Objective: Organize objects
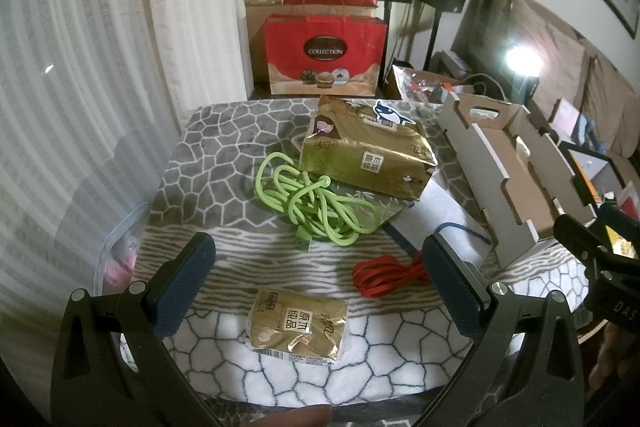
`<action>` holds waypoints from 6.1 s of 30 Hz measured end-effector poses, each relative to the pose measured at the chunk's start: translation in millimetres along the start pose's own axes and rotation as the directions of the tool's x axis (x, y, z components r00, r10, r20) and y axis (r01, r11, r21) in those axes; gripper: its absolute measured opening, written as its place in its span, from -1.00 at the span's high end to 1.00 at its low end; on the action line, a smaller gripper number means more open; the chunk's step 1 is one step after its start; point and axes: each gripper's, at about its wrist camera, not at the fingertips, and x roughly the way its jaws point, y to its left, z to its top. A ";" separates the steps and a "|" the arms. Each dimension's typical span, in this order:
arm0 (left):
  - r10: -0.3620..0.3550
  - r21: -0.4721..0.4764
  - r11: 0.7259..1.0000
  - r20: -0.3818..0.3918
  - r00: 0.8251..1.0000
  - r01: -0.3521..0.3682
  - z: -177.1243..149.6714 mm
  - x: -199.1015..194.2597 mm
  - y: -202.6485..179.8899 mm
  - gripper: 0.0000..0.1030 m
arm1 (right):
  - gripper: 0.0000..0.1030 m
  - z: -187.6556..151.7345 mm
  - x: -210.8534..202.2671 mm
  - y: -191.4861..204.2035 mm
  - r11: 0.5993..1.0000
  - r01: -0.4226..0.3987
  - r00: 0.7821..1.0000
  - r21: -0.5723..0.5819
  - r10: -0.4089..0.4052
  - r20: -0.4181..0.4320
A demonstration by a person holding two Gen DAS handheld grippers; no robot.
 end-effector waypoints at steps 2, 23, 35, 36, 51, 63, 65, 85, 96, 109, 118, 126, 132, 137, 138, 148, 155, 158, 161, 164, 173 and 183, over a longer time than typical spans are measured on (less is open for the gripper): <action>0.001 0.002 1.000 0.000 1.000 -0.001 -0.4 0.8 1.8 -1.00 | -1.00 2.6 2.3 4.8 1.000 0.000 1.000 0.001 0.000 0.000; 0.001 0.003 1.000 -0.002 1.000 -0.001 -0.2 0.8 0.9 -1.00 | -1.00 2.9 0.5 1.7 1.000 -0.002 1.000 0.000 0.002 0.000; 0.009 0.015 1.000 -0.004 1.000 -0.009 4.2 8.6 3.0 -1.00 | -1.00 8.4 9.1 -16.9 1.000 0.020 1.000 0.010 -0.020 -0.009; 0.012 0.019 1.000 -0.004 1.000 -0.012 5.6 10.4 3.1 -1.00 | -1.00 9.7 10.3 -19.9 1.000 0.025 1.000 0.011 -0.025 -0.012; -0.020 0.004 1.000 -0.036 0.999 0.021 40.9 52.9 20.8 -1.00 | -0.99 42.4 44.6 -90.2 0.997 0.067 0.996 0.035 -0.065 -0.053; -0.084 -0.015 0.996 -0.072 0.994 0.083 70.1 86.2 26.0 -1.00 | -0.40 55.0 93.1 -138.2 0.997 0.060 0.987 0.050 -0.051 -0.155; -0.095 -0.016 0.995 -0.076 0.993 0.094 73.6 90.7 25.2 -1.00 | -0.31 57.0 102.0 -143.8 0.997 0.062 0.983 0.047 -0.053 -0.177; -0.160 -0.024 0.987 -0.144 0.977 0.158 95.9 131.8 18.1 -0.92 | 0.65 60.8 155.7 -160.0 1.000 0.026 0.959 0.014 -0.021 -0.284; -0.087 0.047 0.994 -0.258 0.962 0.102 120.4 170.2 11.9 -0.41 | 0.77 41.1 143.7 -155.1 0.997 -0.020 0.956 -0.072 -0.002 -0.295; -0.189 -0.033 0.981 -0.347 0.919 0.190 124.3 184.5 11.9 0.50 | 0.76 31.1 141.6 -153.4 0.999 -0.021 0.957 -0.047 0.007 -0.292; -0.297 -0.170 0.952 -0.329 0.896 0.253 123.2 171.4 26.7 0.71 | 0.75 25.5 134.3 -153.7 0.997 -0.054 0.960 -0.056 0.036 -0.276; -0.361 -0.216 0.928 -0.311 0.879 0.305 120.5 154.7 27.5 0.78 | 0.75 11.2 118.9 -146.2 0.993 -0.092 0.955 -0.073 0.067 -0.289; -0.418 -0.289 0.897 -0.301 0.857 0.336 113.3 151.4 40.5 0.83 | 0.75 3.8 112.6 -145.9 0.996 -0.075 0.956 -0.052 0.057 -0.288; -0.438 -0.293 0.887 -0.284 0.853 0.358 112.6 143.1 43.9 0.83 | 0.76 4.5 113.2 -145.7 0.997 -0.068 0.956 -0.033 0.056 -0.289; -0.424 -0.279 0.895 -0.289 0.858 0.349 112.3 142.6 42.5 0.83 | 0.76 4.5 113.3 -145.6 0.997 -0.067 0.955 -0.035 0.054 -0.290; -0.333 -0.203 0.939 -0.331 0.883 0.279 101.6 159.9 33.0 -0.41 | 0.76 1.2 117.2 -147.3 0.997 -0.068 0.950 -0.019 0.059 -0.305; -0.337 -0.193 0.939 -0.367 0.867 0.284 97.6 175.2 19.1 -0.41 | 0.75 -1.3 119.0 -149.7 0.997 -0.073 0.950 -0.002 0.069 -0.305; -0.332 -0.191 0.942 -0.395 0.856 0.277 92.6 185.4 14.1 -0.34 | 0.75 -1.9 118.4 -150.2 0.997 -0.076 0.949 0.001 0.073 -0.306; -0.359 -0.196 0.932 -0.377 0.854 0.305 88.3 186.3 13.4 -0.06 | 0.75 -2.0 118.6 -150.1 0.997 -0.076 0.949 0.001 0.072 -0.307; -0.387 -0.217 0.920 -0.365 0.847 0.327 87.6 183.8 16.7 0.22 | 0.75 -2.2 119.2 -150.1 0.997 -0.077 0.948 0.004 0.074 -0.311; -0.496 -0.360 0.853 -0.333 0.802 0.378 89.9 179.1 41.5 0.50 | 0.75 -2.8 120.7 -149.8 0.997 -0.079 0.947 0.015 0.079 -0.311; -0.593 -0.430 0.780 -0.276 0.756 0.455 103.0 152.6 32.9 0.52 | 0.75 -2.3 119.9 -150.7 0.996 -0.084 0.946 0.028 0.088 -0.313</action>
